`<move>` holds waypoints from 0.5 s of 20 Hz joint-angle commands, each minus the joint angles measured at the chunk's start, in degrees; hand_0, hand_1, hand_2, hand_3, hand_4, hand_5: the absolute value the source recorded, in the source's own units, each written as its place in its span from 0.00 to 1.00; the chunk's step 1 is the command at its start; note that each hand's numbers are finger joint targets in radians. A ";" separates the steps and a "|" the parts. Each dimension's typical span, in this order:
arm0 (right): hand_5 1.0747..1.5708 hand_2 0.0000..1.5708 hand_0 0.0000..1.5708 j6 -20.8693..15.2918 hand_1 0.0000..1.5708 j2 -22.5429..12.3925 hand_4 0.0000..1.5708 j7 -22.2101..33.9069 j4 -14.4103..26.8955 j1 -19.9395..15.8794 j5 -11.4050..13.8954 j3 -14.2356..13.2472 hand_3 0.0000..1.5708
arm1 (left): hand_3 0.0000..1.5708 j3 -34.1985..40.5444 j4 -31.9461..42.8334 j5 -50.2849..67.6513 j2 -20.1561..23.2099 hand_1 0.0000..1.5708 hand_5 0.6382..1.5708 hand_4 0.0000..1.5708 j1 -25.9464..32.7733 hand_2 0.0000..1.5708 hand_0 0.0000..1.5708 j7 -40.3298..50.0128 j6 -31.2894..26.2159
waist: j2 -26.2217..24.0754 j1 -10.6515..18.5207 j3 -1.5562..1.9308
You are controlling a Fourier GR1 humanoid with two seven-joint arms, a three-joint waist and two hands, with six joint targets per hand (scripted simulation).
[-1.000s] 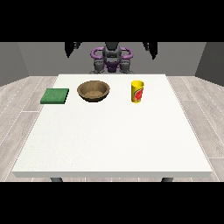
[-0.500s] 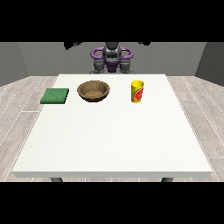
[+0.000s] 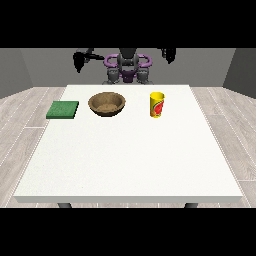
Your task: Pick the cup and pour the ball into the bowl, then pick the bowl and place it on the pad
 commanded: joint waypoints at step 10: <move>0.98 0.00 0.00 4.55 0.00 -3.91 0.00 -10.70 11.47 -9.30 -1.22 -5.02 0.00 | 0.00 8.40 22.88 -2.80 4.35 0.00 0.66 0.00 -11.60 0.00 0.00 -16.07 -1.33 | 11.33 -2.51 -0.01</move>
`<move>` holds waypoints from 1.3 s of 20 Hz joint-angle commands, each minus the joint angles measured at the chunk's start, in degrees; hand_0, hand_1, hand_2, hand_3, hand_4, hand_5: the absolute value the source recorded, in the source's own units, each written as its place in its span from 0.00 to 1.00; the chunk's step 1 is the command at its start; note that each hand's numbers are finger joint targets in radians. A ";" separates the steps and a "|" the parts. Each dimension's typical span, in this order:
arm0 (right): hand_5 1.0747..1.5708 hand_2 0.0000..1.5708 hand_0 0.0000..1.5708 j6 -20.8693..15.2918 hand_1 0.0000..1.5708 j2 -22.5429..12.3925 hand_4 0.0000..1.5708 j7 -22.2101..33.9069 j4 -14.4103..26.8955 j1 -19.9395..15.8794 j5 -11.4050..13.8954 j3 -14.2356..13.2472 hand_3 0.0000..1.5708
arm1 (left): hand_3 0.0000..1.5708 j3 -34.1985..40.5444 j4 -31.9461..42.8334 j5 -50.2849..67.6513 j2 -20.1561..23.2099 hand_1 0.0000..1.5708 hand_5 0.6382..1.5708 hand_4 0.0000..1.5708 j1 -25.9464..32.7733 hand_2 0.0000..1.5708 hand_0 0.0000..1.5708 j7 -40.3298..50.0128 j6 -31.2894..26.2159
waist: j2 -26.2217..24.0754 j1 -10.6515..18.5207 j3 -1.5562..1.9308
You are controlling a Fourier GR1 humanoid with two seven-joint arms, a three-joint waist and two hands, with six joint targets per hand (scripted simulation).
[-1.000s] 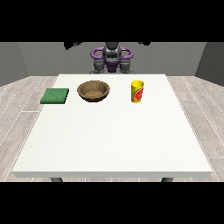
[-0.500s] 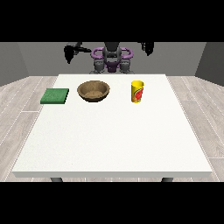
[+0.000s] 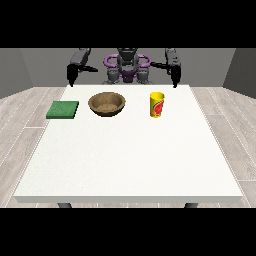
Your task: Pick the cup and pour the ball into the bowl, then pick the bowl and place it on the pad
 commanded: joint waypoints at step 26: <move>0.98 0.00 0.00 11.88 0.00 -9.14 0.00 -6.71 13.42 -6.86 -5.80 -7.01 0.00 | 1.00 5.78 40.51 -11.59 3.30 0.82 0.95 0.50 -12.14 1.00 0.82 -28.94 18.27 | 4.80 -7.32 0.04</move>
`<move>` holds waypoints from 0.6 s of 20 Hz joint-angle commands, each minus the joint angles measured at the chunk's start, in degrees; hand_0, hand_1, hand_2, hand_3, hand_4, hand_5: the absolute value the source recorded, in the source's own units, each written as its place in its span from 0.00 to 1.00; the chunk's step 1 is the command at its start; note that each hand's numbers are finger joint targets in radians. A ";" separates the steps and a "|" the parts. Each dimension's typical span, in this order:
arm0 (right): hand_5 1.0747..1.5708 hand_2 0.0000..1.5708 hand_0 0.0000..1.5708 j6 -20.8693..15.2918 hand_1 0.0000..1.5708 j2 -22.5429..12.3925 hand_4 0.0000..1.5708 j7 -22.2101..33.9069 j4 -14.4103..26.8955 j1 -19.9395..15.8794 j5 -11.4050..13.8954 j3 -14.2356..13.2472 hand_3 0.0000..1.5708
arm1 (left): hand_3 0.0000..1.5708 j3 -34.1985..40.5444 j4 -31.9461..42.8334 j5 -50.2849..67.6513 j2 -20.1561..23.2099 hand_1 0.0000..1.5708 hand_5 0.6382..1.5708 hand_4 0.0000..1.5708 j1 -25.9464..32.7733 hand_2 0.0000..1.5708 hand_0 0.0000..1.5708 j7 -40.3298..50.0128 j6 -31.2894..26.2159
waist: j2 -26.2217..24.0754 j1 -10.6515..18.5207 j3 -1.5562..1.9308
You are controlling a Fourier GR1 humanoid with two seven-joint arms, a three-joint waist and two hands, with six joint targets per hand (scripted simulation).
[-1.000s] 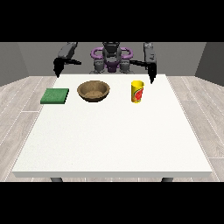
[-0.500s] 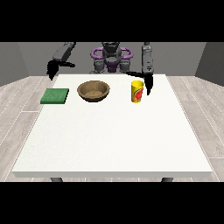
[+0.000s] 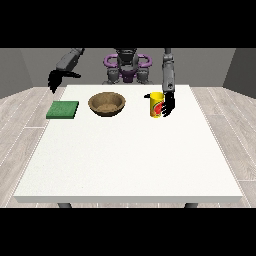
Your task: Pick the cup and pour the ball into the bowl, then pick the bowl and place it on the pad
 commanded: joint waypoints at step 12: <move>0.97 0.00 0.00 5.60 0.00 -6.83 0.00 -0.65 8.64 -1.12 -3.15 -5.26 0.00 | 1.00 -4.84 5.22 -13.85 2.66 0.86 0.95 0.60 -4.84 1.00 0.86 6.13 19.54 | -4.13 -1.46 0.08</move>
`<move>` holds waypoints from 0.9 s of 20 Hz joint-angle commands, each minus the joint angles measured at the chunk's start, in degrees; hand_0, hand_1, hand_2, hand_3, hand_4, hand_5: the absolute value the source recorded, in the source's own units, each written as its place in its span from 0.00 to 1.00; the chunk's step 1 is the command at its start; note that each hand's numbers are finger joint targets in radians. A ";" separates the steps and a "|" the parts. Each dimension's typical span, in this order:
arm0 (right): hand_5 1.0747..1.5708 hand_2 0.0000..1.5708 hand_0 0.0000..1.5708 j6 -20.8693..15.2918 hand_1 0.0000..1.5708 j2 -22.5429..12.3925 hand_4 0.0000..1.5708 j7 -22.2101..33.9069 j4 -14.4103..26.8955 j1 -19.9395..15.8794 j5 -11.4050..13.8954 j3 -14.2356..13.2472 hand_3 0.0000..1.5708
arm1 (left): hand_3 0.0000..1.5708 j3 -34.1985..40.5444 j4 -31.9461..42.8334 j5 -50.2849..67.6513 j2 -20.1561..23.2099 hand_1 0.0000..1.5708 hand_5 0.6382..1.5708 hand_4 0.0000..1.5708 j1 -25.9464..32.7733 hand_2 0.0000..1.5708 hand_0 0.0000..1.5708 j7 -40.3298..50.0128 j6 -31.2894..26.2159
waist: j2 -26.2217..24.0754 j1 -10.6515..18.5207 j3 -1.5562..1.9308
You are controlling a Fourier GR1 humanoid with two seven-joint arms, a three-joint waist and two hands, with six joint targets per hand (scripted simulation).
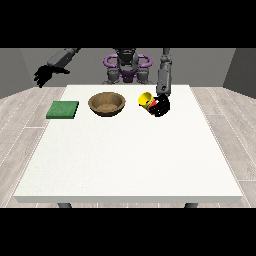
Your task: Pick the cup and pour the ball into the bowl, then pick the bowl and place it on the pad
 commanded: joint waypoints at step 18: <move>0.97 0.05 0.00 0.96 0.00 -5.28 0.00 -9.02 27.60 7.11 3.93 -5.44 0.00 | 1.00 -29.06 -6.57 -37.64 -9.89 0.86 1.00 0.67 -4.93 1.00 0.86 44.38 3.60 | -21.29 16.16 -0.13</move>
